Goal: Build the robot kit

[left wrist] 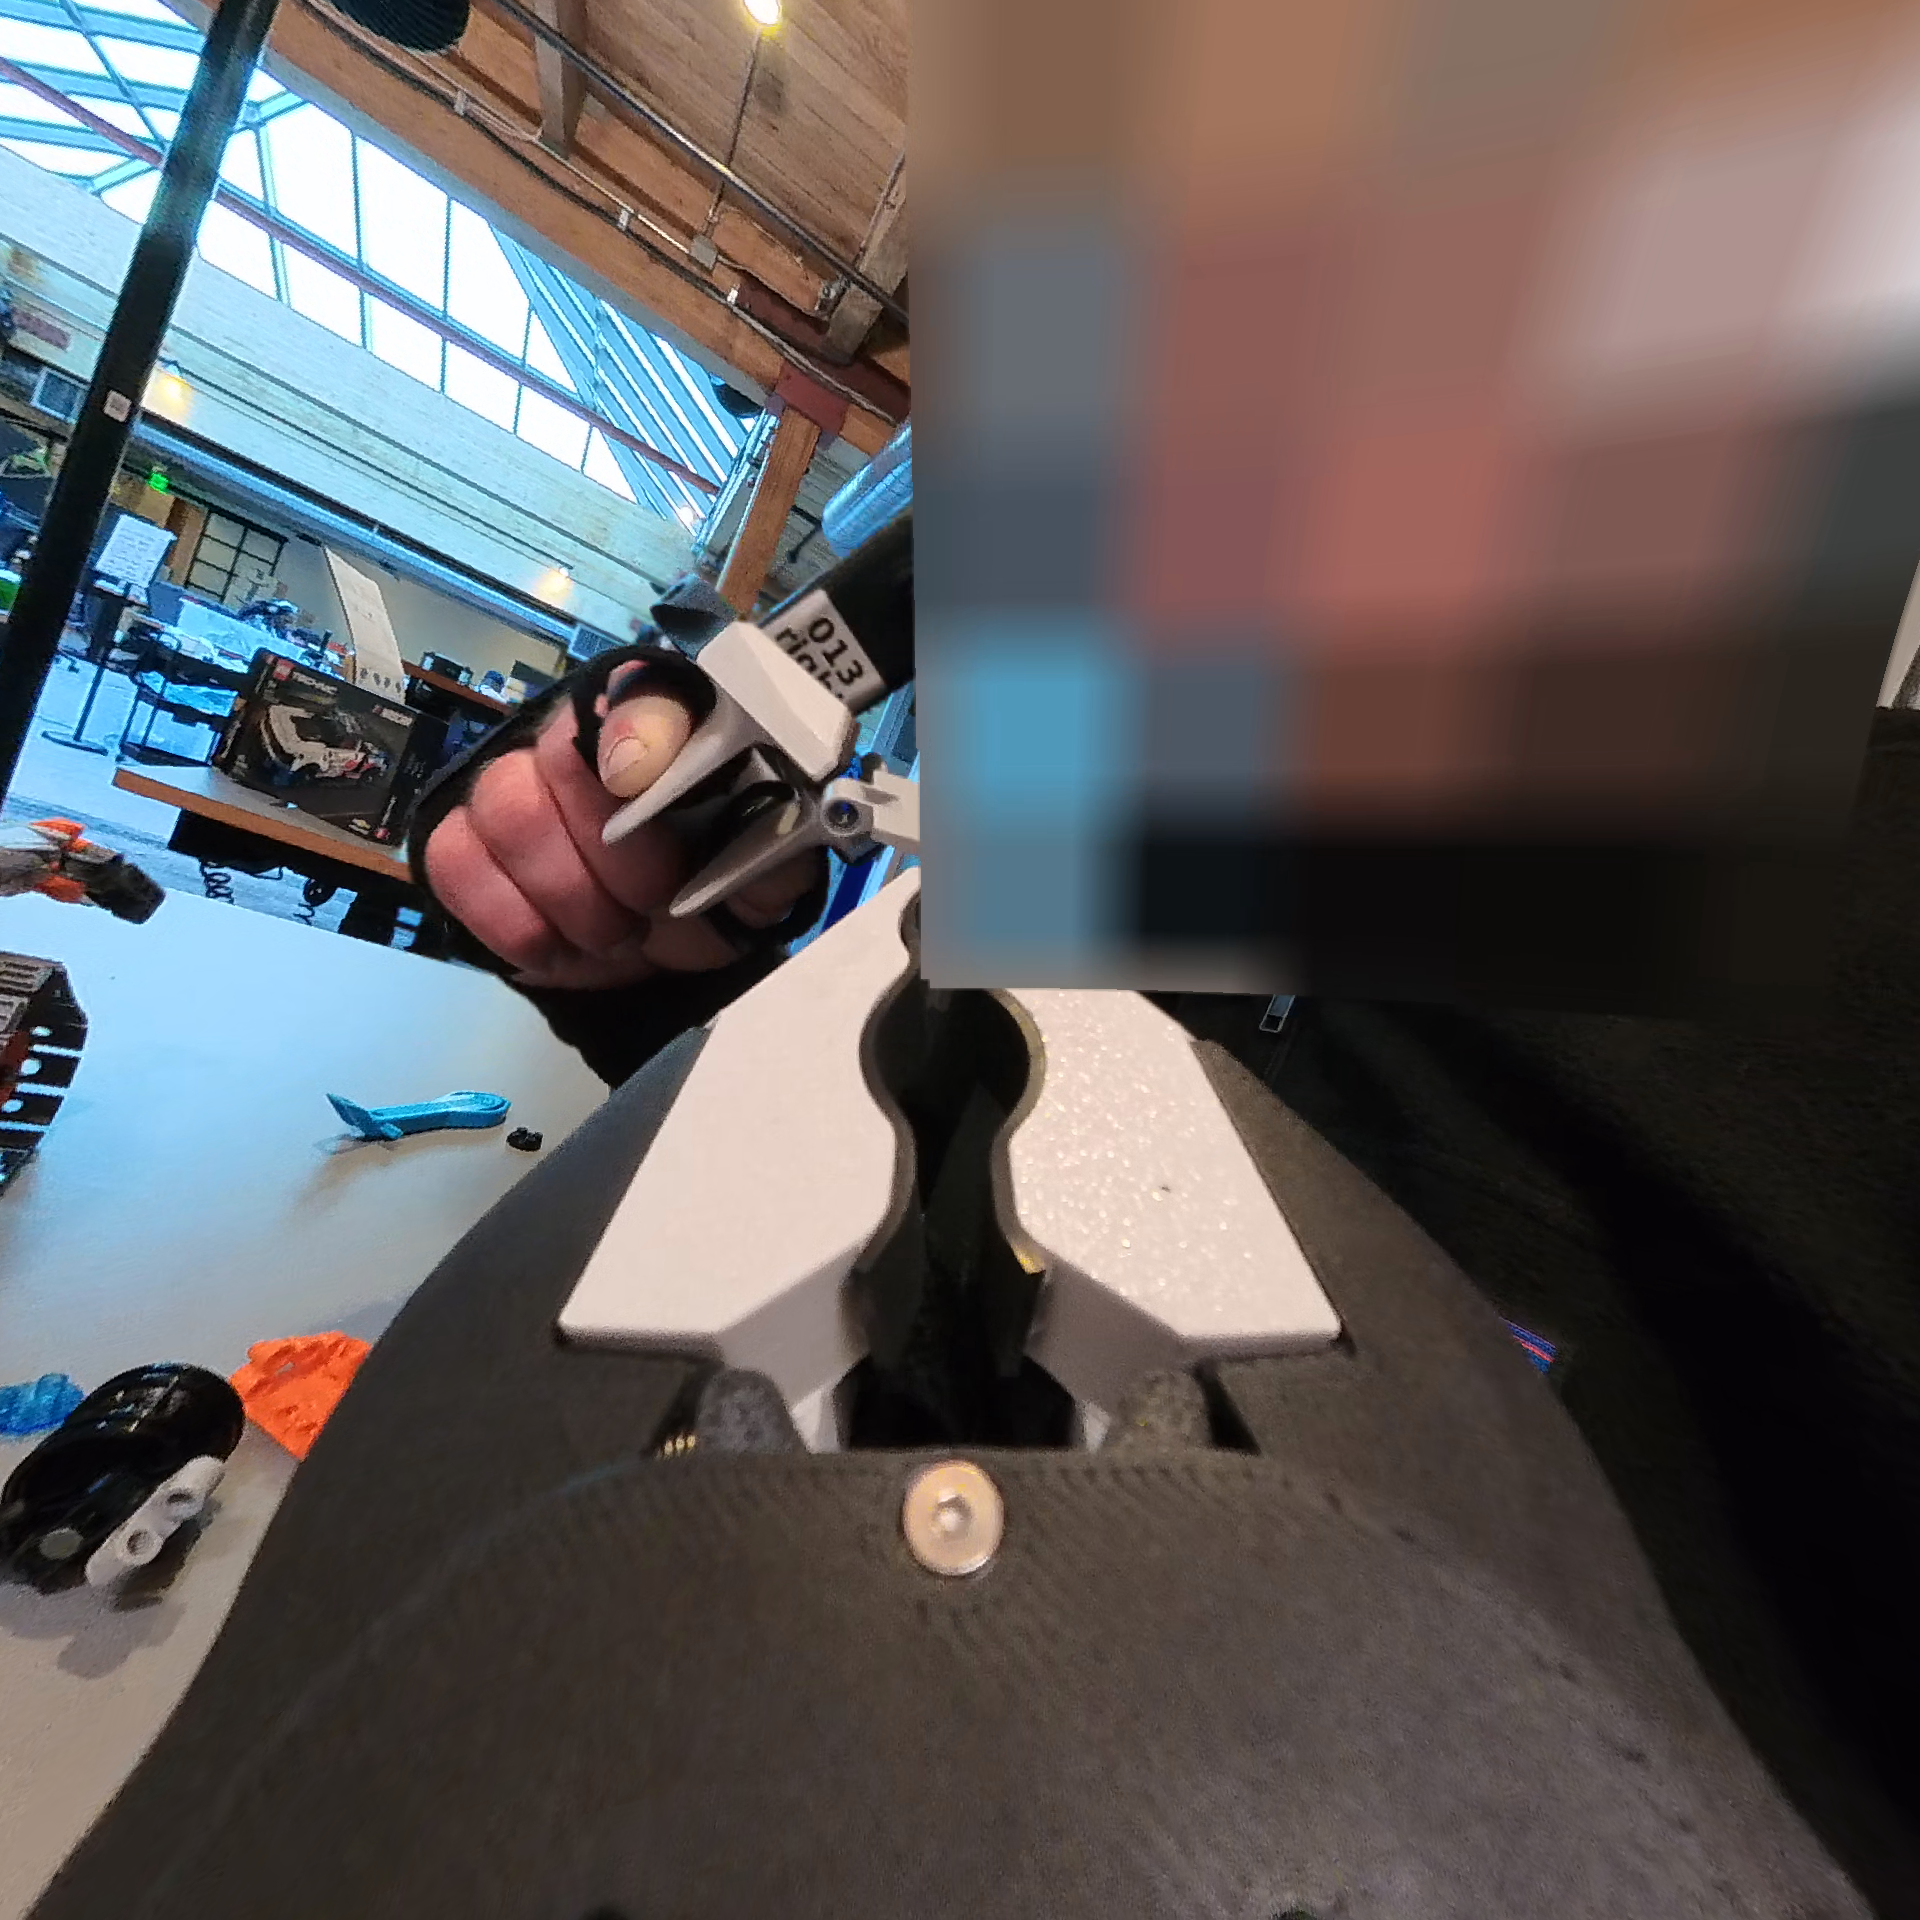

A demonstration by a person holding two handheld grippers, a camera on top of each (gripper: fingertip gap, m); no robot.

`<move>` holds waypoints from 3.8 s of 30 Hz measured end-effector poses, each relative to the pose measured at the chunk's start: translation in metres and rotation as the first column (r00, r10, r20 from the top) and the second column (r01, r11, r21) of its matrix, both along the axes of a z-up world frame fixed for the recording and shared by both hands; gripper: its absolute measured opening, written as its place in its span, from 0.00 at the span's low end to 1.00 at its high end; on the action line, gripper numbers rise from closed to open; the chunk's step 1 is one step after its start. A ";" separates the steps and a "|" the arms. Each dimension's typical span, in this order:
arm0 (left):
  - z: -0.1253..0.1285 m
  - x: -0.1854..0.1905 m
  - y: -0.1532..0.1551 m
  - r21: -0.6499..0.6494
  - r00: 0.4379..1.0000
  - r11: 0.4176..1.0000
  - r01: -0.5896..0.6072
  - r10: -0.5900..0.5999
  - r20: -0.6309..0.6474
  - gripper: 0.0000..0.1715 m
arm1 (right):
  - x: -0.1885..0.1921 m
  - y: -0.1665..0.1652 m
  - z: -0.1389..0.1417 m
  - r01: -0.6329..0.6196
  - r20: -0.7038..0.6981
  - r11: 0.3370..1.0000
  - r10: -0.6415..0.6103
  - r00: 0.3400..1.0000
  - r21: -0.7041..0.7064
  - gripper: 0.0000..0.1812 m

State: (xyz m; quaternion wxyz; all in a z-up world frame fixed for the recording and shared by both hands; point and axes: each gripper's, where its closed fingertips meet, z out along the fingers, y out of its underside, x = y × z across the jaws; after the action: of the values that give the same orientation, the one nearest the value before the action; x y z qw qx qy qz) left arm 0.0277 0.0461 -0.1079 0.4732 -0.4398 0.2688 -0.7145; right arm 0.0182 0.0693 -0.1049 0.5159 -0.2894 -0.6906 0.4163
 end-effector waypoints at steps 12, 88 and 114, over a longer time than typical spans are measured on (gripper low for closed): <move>0.006 -0.004 -0.003 0.003 0.998 1.000 0.021 -0.021 0.054 0.01 | -0.002 -0.002 0.005 0.080 -0.054 0.992 -0.075 0.996 0.100 0.01; -0.061 0.012 -0.056 0.076 0.802 0.904 0.420 -0.331 -0.496 0.00 | 0.028 -0.066 -0.056 -0.471 0.309 0.789 0.597 0.741 -0.395 0.02; -0.082 0.019 -0.054 0.023 0.749 0.900 0.436 -0.349 -0.563 0.00 | 0.028 -0.059 -0.078 -0.396 0.441 0.858 0.509 0.739 -0.328 0.12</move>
State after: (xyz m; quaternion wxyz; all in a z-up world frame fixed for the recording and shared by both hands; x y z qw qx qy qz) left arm 0.0467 -0.0078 -0.1900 0.2479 -0.5203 0.5327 -0.6197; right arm 0.0464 0.0106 -0.1830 0.1614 -0.2653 -0.8033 0.5082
